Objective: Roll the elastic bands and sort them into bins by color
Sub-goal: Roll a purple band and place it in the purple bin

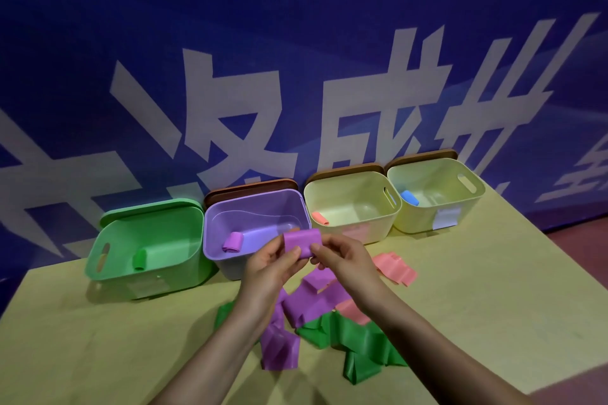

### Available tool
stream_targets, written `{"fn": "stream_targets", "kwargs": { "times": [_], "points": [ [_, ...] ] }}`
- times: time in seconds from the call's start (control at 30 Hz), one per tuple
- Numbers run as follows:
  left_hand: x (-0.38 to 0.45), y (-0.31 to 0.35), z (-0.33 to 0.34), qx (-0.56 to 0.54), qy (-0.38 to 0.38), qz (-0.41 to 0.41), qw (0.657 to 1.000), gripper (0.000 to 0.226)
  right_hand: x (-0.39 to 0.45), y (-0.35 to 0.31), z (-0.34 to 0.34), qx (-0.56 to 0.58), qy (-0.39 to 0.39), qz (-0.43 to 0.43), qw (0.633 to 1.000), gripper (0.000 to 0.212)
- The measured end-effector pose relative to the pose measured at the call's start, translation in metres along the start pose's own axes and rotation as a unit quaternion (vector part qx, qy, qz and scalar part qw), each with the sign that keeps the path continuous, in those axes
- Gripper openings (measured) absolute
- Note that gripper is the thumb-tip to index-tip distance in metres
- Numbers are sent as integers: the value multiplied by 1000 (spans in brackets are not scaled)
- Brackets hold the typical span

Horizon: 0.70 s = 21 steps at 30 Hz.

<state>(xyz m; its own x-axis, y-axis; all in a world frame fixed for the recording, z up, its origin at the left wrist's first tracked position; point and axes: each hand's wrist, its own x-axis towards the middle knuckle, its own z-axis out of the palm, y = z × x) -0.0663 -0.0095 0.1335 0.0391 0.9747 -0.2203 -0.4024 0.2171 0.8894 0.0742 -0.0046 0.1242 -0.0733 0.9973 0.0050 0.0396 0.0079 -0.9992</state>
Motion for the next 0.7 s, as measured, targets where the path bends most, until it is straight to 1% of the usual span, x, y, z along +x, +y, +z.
{"fn": "stream_targets", "kwargs": {
  "times": [0.03, 0.1, 0.13, 0.2, 0.23, 0.33, 0.43, 0.5, 0.6, 0.7],
  "points": [
    [0, -1, 1, 21, 5, 20, 1000, 25, -1, -1, 3, -11, 18, -14, 1000, 6],
    [1, -3, 4, 48, 14, 48, 998, 27, -2, -1, 8, -37, 49, -34, 998, 8],
    [0, -4, 6, 56, 20, 59, 996, 27, -1, -1, 9, -41, 56, -45, 997, 5],
    [0, -6, 9, 63, 30, 79, 994, 26, -2, -5, 11, -50, 60, -64, 995, 13],
    [-2, -7, 10, 65, 34, 86, 994, 25, -2, -6, 12, -62, 61, -73, 994, 13],
    [-2, -13, 8, 61, 47, 92, 993, 24, -2, -5, 14, -95, 57, -87, 990, 21],
    [4, -12, 4, 32, 34, 50, 998, 23, 0, -5, 11, -60, 41, -56, 996, 13],
    [6, -8, -1, 25, 10, 4, 1000, 22, 1, -3, 6, -60, 13, -26, 998, 17],
    [7, -1, -12, 89, -26, -38, 995, 23, 5, 0, -1, -119, -33, -8, 992, 13],
    [11, 4, -23, 156, -52, -47, 985, 18, 11, -3, -5, -203, -85, -19, 975, 15]
  ]
}}
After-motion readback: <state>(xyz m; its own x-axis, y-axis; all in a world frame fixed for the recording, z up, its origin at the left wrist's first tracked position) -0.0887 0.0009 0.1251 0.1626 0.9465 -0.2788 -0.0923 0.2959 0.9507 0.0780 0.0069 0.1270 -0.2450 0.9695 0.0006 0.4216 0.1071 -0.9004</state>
